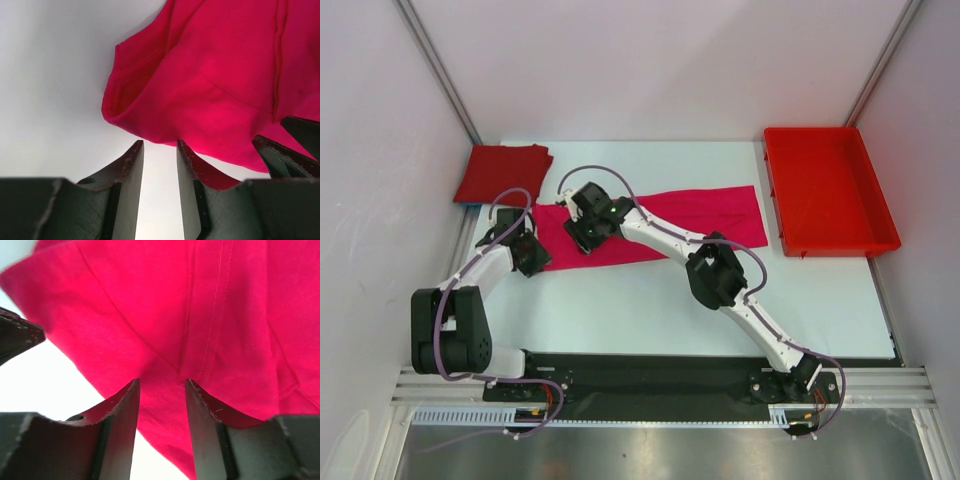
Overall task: Fold and stack the t-shirts
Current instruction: Fold the tshirt
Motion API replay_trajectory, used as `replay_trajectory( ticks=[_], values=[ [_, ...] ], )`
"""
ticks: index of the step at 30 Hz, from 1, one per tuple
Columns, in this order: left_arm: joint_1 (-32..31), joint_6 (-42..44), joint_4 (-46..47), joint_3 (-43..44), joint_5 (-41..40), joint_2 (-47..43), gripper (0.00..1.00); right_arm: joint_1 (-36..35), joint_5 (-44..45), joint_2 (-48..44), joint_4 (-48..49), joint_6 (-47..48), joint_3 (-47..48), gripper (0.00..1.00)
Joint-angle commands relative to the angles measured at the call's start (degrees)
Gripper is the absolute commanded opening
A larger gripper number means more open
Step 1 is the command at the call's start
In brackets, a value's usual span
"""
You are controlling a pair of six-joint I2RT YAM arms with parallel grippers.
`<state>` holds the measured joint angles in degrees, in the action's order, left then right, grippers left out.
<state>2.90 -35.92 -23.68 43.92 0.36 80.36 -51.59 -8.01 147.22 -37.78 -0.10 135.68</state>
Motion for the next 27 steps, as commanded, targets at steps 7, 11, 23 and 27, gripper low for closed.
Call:
replay_trajectory(
  ticks=[7, 11, 23, 27],
  values=[
    [0.7, -1.9, 2.4, -0.9, 0.3, 1.2, 0.36, 0.5, 7.9, 3.3, 1.9, 0.4, 3.3, 0.41],
    [0.8, -2.1, 2.4, -1.5, -0.1, 1.1, 0.35, 0.6, 11.9, 3.7, 2.8, -0.8, 3.4, 0.41],
    [0.8, -3.1, 2.4, -3.2, 0.3, 1.3, 0.33, 4.9, 16.3, 3.8, 8.1, -2.1, 4.2, 0.33],
    [0.8, -3.6, 1.9, -3.6, 0.6, 0.6, 0.32, 8.1, 18.6, 5.1, 12.6, -0.9, 5.8, 0.35]
  ],
)
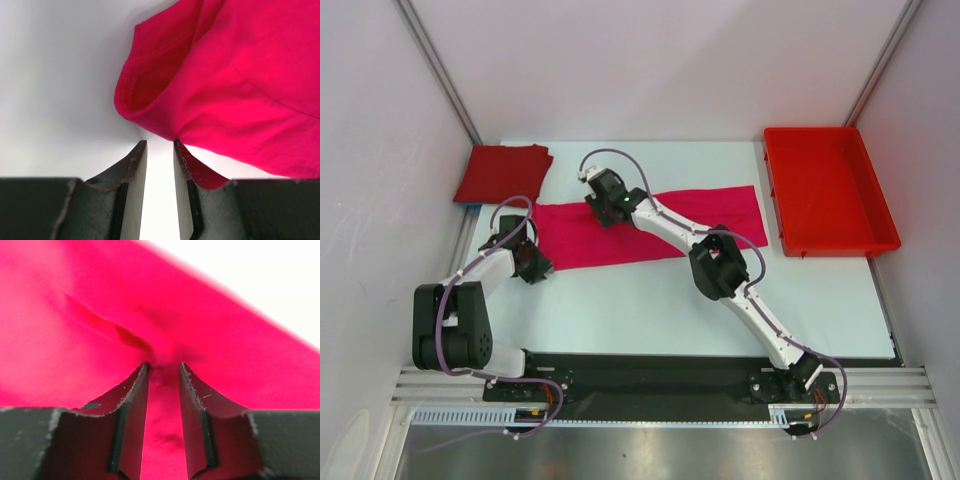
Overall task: Fold and stack the t-shirts
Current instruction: Fold the tshirt
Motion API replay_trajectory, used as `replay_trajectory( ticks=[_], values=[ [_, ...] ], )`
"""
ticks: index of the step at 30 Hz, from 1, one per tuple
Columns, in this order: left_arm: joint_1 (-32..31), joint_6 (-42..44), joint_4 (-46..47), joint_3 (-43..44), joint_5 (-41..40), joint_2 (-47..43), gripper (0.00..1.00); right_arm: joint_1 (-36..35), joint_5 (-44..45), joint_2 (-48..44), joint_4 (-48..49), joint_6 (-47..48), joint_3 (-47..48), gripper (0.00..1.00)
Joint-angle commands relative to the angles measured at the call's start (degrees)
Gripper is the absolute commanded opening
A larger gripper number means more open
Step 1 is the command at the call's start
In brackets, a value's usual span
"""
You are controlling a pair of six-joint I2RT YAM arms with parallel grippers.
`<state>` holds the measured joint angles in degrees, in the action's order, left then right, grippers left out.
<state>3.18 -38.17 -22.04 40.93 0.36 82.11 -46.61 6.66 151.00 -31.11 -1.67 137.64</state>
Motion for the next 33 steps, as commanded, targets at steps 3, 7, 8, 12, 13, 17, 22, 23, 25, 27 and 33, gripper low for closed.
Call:
replay_trajectory(
  ticks=[3, 7, 8, 12, 13, 17, 22, 23, 25, 27, 33],
  values=[
    [0.6, -1.3, -0.5, -0.4, 1.0, -1.9, 0.31, 6.3, 4.1, 2.6, 6.1, 0.4, 8.1, 0.37],
    [0.6, -0.1, -2.0, 0.4, 0.0, -3.3, 0.31, 9.3, 1.7, 0.1, 7.8, -1.0, 7.8, 0.39],
    [0.6, 0.3, -2.3, 0.7, -0.2, -3.8, 0.31, 9.8, 1.2, -0.6, 7.0, -1.6, 7.8, 0.39],
    [0.5, 2.0, -4.9, 3.6, -0.3, -5.5, 0.32, 9.4, 0.0, -7.2, 5.4, -2.0, 1.1, 0.42],
    [0.5, 2.2, -5.5, 4.1, -0.2, -6.2, 0.34, 9.5, -0.3, -10.4, 4.8, -2.4, -0.9, 0.44],
    [0.6, 2.4, -7.9, 4.8, -0.2, -9.5, 0.49, 11.0, -2.3, -15.2, -2.9, -3.7, -4.5, 0.52],
    [0.5, -2.4, -9.5, 2.1, 0.0, -14.6, 0.66, 16.2, -3.6, -19.8, -15.6, -4.2, -9.4, 0.62],
    [0.6, -3.7, -8.0, 0.4, 1.6, -14.8, 0.67, 17.2, -5.1, -21.1, -16.6, -4.2, -11.9, 0.64],
    [0.5, -6.7, -5.7, -1.2, 3.7, -14.4, 0.69, 20.9, -6.1, -21.4, -21.0, -4.8, -12.9, 0.67],
    [0.5, -8.5, -3.5, -2.3, 5.4, -13.6, 0.7, 23.3, -5.9, -22.7, -24.0, -5.6, -14.6, 0.7],
    [0.5, -7.1, -2.0, -0.2, 6.9, -10.0, 0.68, 30.7, -6.1, -31.7, -19.7, -7.6, -31.6, 0.69]
  ],
)
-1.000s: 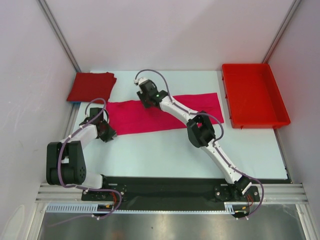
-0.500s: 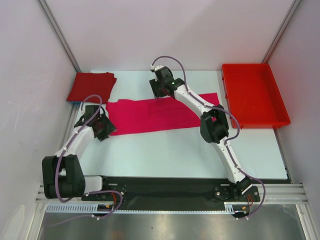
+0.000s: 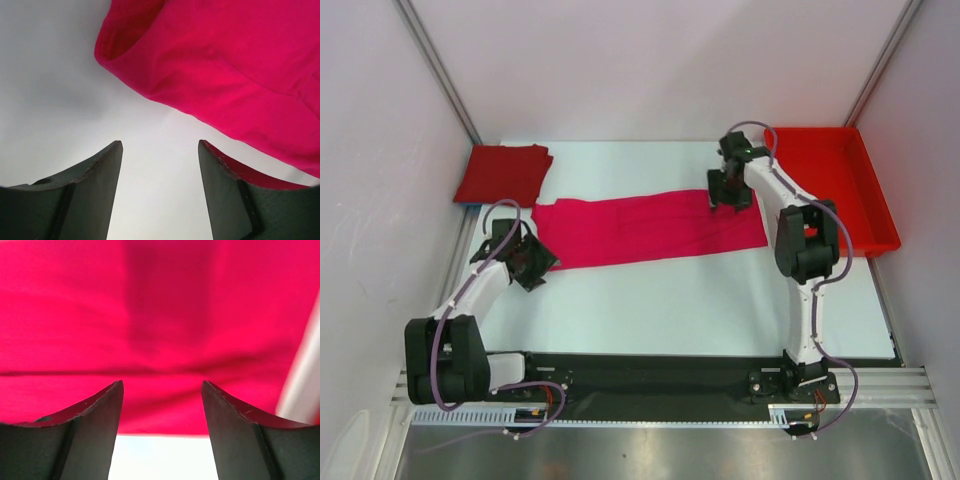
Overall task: Fold and stack the t-shirts
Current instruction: Fold the tshirt
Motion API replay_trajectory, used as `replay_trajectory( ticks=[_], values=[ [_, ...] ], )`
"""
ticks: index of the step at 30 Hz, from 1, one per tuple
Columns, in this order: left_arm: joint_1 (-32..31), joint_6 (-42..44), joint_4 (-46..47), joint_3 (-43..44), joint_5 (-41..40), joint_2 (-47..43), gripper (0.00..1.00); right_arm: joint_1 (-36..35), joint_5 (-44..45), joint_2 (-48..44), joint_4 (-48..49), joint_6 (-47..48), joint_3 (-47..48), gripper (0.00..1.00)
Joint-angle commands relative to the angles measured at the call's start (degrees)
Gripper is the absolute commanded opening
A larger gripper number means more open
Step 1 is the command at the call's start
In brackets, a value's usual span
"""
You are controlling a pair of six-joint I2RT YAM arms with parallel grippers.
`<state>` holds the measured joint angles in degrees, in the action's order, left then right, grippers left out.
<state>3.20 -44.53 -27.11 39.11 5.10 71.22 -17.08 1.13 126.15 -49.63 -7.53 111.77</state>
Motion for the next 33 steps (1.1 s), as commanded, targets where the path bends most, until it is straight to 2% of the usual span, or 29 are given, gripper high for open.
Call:
replay_trajectory(
  ticks=[1, 6, 10, 15, 16, 19, 24, 28, 33],
  values=[
    [0.5, -0.5, 3.4, 1.9, 2.5, 1.2, 0.66, 2.0, -0.3, -8.4, -0.3, -1.8, -7.4, 0.68],
    [0.1, -0.2, 6.2, 4.6, 3.7, 5.3, 0.64, 6.6, 0.5, -10.1, 1.5, -1.8, -13.6, 0.61],
    [0.1, 0.5, 5.9, 7.6, 3.8, 9.6, 0.63, 9.3, 1.1, -10.3, 3.0, -2.5, -17.7, 0.45],
    [0.1, 1.3, 5.7, 10.6, 3.3, 12.7, 0.63, 10.9, 3.2, -13.5, 5.2, -3.5, -22.0, 0.31],
    [0.1, 1.3, 5.7, 11.0, 3.2, 13.8, 0.63, 11.4, 3.7, -14.1, 5.7, -3.6, -22.6, 0.25],
    [0.1, 1.3, 5.9, 12.0, 3.3, 15.5, 0.63, 12.9, 3.3, -15.3, 7.3, -3.5, -25.1, 0.24],
    [0.1, 1.6, 5.8, 13.3, 2.8, 18.3, 0.63, 14.5, 2.9, -12.3, 6.6, -3.7, -25.2, 0.21],
    [0.1, 2.1, 5.6, 13.4, 2.1, 18.6, 0.63, 14.9, 5.1, -15.5, 6.4, -4.6, -30.4, 0.17],
    [0.0, 3.5, 4.6, 13.0, 0.6, 18.6, 0.63, 15.1, 6.3, -17.1, 7.4, -4.5, -33.7, 0.16]
  ],
)
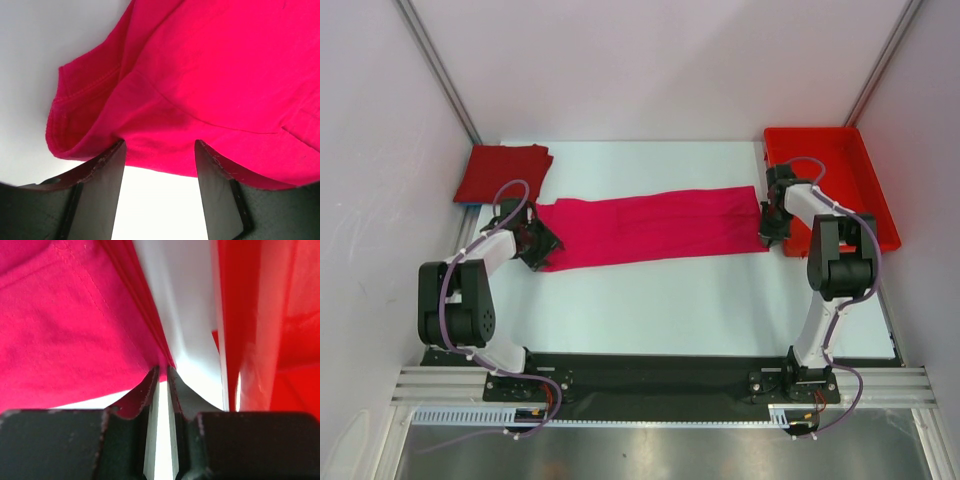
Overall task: Fold and stack the t-shirts
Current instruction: Fold the tshirt
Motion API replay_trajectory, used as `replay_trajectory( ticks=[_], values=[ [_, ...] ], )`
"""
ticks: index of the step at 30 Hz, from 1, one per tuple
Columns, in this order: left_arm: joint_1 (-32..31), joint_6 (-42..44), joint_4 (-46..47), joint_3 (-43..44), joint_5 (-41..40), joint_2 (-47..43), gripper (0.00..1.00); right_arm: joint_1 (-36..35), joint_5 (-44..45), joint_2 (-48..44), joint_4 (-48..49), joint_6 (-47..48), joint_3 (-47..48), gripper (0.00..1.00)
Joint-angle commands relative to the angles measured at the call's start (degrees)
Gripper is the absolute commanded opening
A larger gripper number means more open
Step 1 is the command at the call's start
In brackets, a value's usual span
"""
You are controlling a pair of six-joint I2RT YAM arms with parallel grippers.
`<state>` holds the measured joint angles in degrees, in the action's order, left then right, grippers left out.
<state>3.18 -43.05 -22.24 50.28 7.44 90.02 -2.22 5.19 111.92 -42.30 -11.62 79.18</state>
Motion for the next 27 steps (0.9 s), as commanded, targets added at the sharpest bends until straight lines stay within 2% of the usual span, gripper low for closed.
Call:
replay_trajectory(
  ticks=[1, 6, 9, 13, 17, 27],
  values=[
    [0.1, 2.2, -0.3, 1.8, -2.2, -0.6, 0.63, 0.2, 2.8, -2.3, -0.3, -0.3, -0.7, 0.15],
    [0.0, 3.6, -1.9, 1.6, -3.3, -3.5, 0.62, -0.3, 5.4, -3.9, 0.0, 0.4, -0.2, 0.14],
    [-0.5, 4.2, -5.1, 1.8, -6.2, -7.0, 0.64, -1.0, 5.0, -3.5, -2.1, 0.2, 3.9, 0.15],
    [-0.5, 3.7, -7.8, 0.2, -8.8, -11.8, 0.68, -4.5, 5.4, -3.1, -1.9, 1.2, 8.4, 0.25],
    [-0.5, 0.3, -7.0, -2.1, -5.6, -12.9, 0.69, -6.6, 4.9, 0.9, -2.9, 0.7, 11.7, 0.28],
    [-1.0, 1.8, -6.4, -2.2, -5.3, -14.0, 0.66, -4.5, 4.8, -0.2, 1.3, -0.2, -0.4, 0.28]
  ],
)
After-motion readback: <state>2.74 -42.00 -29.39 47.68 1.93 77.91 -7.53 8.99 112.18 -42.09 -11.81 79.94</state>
